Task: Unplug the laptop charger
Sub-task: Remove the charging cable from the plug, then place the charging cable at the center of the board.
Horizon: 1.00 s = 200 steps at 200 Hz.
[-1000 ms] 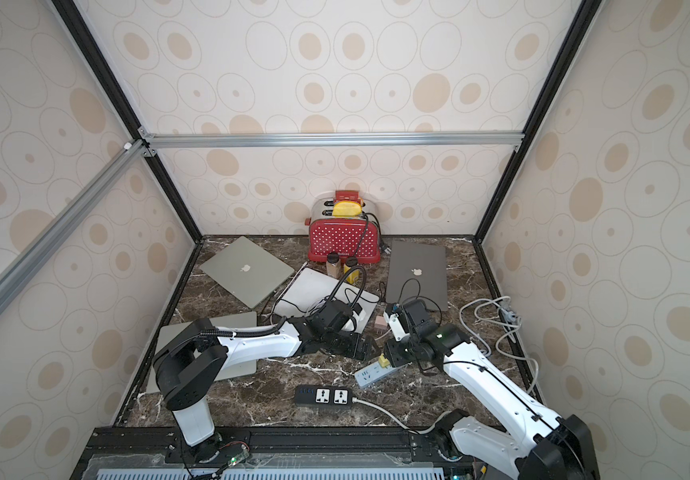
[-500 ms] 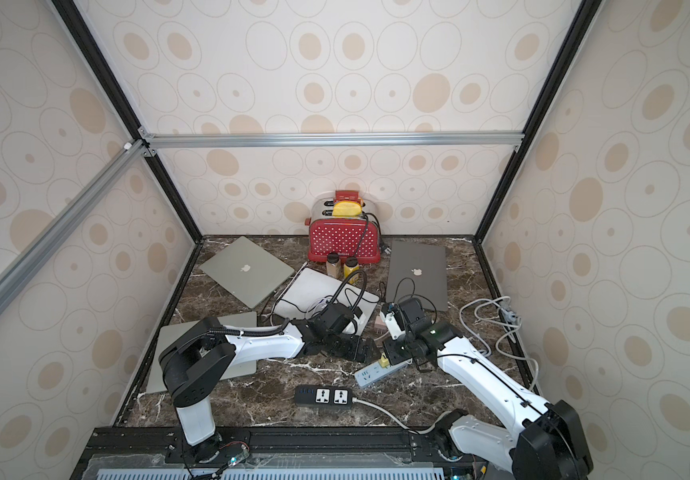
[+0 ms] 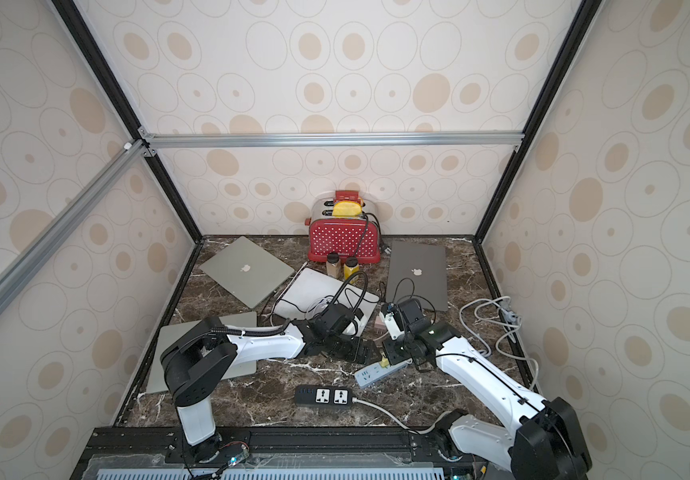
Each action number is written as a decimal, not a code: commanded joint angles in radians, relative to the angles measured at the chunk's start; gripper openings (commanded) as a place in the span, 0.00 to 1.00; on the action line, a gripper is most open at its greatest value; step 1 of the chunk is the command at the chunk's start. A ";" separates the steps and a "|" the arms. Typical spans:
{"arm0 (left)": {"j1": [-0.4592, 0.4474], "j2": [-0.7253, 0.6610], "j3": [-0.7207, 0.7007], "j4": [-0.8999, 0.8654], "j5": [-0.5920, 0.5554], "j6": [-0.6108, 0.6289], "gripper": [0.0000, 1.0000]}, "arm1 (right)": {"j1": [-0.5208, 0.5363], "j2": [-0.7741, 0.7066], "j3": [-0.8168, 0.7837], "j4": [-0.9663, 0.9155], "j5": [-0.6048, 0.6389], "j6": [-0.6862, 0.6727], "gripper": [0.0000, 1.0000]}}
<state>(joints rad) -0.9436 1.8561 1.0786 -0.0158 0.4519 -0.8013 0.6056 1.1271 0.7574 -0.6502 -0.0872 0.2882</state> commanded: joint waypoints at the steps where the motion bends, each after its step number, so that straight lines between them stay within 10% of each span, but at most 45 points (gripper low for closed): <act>1: -0.006 0.038 0.014 -0.047 -0.030 -0.009 0.99 | 0.008 -0.011 -0.020 -0.024 0.001 0.005 0.00; 114: -0.009 0.122 0.052 -0.189 -0.026 0.035 0.99 | 0.092 -0.250 -0.162 0.102 0.087 0.237 0.00; 148: -0.008 0.122 0.077 -0.209 -0.030 0.042 0.99 | 0.087 -0.250 -0.033 -0.116 0.336 0.274 0.00; 200: -0.006 0.049 0.071 -0.144 0.006 0.063 0.99 | -0.134 -0.095 0.154 -0.264 0.393 0.178 0.00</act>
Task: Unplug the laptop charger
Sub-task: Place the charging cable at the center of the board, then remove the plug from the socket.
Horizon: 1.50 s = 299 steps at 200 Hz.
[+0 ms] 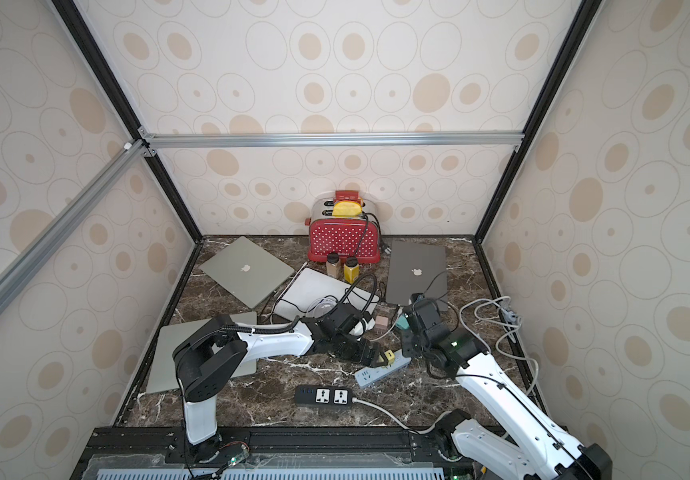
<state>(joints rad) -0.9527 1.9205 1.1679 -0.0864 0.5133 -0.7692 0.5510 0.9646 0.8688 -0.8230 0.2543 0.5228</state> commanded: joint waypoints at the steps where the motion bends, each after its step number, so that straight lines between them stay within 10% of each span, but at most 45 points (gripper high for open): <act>1: 0.003 -0.017 -0.018 -0.073 -0.053 0.033 0.99 | -0.083 0.072 0.043 -0.090 0.050 -0.060 0.00; 31: 0.003 -0.031 0.036 -0.072 -0.014 0.077 0.99 | -0.229 0.199 0.022 0.004 -0.051 -0.140 0.00; 113: 0.000 -0.211 -0.004 -0.175 -0.095 0.161 0.99 | -0.355 0.424 0.040 0.077 -0.196 -0.183 0.41; 137: -0.001 -0.260 -0.059 -0.239 -0.144 0.192 0.99 | -0.353 0.331 0.051 0.046 -0.218 -0.184 0.79; 166: -0.001 -0.257 -0.114 -0.293 -0.183 0.221 0.99 | -0.317 0.161 0.059 -0.023 -0.242 -0.187 0.98; 216: -0.002 -0.201 -0.146 -0.208 -0.184 0.173 0.99 | -0.119 -0.023 -0.006 -0.109 -0.262 -0.074 0.98; 299: -0.013 -0.160 -0.198 -0.146 -0.284 0.074 0.99 | 0.138 0.191 -0.013 0.033 -0.170 0.019 0.95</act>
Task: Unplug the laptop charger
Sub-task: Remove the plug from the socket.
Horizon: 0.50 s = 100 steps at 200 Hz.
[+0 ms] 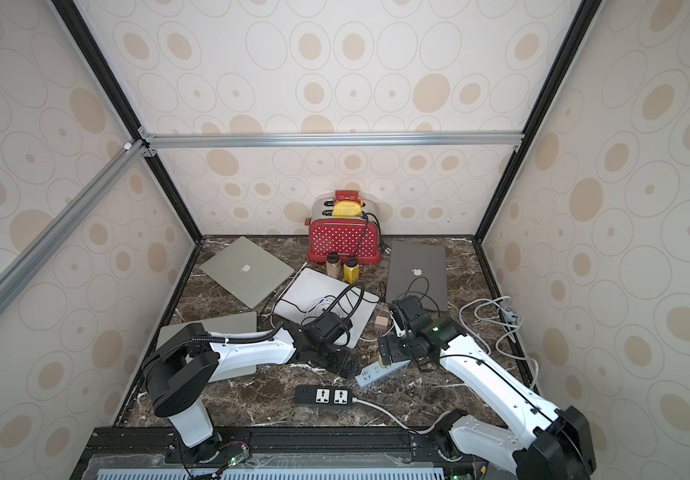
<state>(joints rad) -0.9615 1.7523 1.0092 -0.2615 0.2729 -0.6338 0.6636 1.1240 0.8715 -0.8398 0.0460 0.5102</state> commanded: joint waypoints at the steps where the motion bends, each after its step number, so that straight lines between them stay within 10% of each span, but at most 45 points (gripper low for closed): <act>1: -0.004 0.008 -0.041 0.031 -0.043 -0.063 0.99 | 0.025 0.035 -0.015 0.051 0.038 0.032 0.95; 100: -0.005 0.022 -0.096 0.055 0.000 -0.101 0.99 | 0.061 0.136 -0.128 0.209 0.017 0.014 0.88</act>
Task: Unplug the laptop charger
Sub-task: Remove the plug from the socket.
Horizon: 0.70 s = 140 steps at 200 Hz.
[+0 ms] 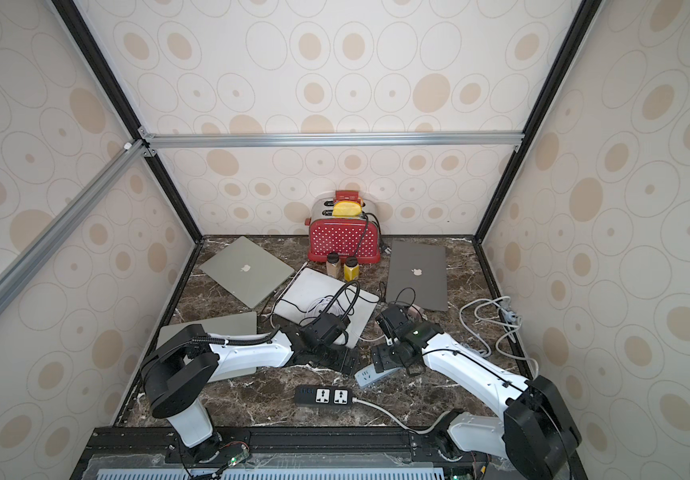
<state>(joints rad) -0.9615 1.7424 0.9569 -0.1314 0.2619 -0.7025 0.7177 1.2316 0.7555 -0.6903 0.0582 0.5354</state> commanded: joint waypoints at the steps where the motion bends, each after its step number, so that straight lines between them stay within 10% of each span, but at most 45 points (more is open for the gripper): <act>1: -0.005 0.032 -0.043 -0.075 0.011 -0.032 0.99 | 0.006 0.030 -0.012 0.061 0.005 -0.012 0.88; 140: -0.011 0.020 -0.047 -0.203 0.022 -0.025 0.99 | 0.046 0.050 -0.041 0.102 0.016 -0.054 0.41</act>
<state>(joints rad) -0.9619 1.7412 0.9535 -0.1364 0.2913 -0.7353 0.7483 1.2907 0.7326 -0.5556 0.0708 0.4816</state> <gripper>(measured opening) 0.990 0.451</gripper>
